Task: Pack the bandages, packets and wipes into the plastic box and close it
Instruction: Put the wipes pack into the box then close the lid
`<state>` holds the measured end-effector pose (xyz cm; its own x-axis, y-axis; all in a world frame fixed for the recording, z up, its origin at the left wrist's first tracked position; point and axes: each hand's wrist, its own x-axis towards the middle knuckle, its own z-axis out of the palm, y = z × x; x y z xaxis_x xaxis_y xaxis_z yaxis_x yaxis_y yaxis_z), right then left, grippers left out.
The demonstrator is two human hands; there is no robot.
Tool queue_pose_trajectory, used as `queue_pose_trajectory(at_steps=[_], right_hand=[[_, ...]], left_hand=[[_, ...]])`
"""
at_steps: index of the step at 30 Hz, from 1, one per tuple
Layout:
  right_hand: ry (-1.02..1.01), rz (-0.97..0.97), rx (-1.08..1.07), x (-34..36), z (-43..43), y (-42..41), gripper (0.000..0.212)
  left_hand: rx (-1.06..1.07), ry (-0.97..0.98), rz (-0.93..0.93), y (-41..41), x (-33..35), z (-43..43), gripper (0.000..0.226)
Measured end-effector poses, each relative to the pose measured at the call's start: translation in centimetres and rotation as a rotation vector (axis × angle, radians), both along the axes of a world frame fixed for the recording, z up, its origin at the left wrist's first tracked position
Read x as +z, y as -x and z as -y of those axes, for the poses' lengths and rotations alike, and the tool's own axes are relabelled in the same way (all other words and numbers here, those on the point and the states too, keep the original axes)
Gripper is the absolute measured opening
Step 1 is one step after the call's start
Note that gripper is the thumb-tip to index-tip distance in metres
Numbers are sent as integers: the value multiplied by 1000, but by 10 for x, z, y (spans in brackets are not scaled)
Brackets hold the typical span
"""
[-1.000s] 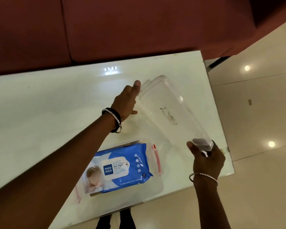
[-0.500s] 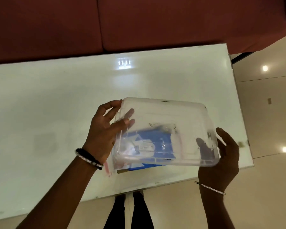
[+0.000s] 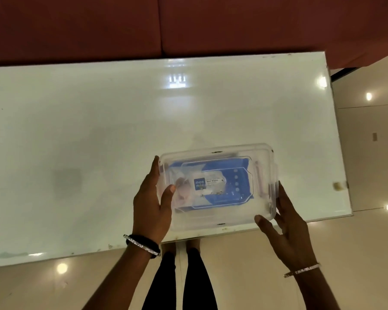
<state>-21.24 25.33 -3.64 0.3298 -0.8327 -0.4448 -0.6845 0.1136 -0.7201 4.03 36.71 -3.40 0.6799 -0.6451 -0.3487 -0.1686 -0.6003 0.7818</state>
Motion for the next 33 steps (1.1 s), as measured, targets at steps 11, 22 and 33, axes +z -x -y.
queue_pose_trajectory(at_steps=[11,22,33], right_hand=[[144,-156,-262,-16,-11,-29,44],[60,-226,-356,-21,17,-40,44],[-527,-135,-355,0,71,-37,27]], left_hand=[[94,-106,-43,0,-19,-10,61],[275,-109,-151,-2,-30,-15,52],[477,-33,-675,4,-40,-13,42]])
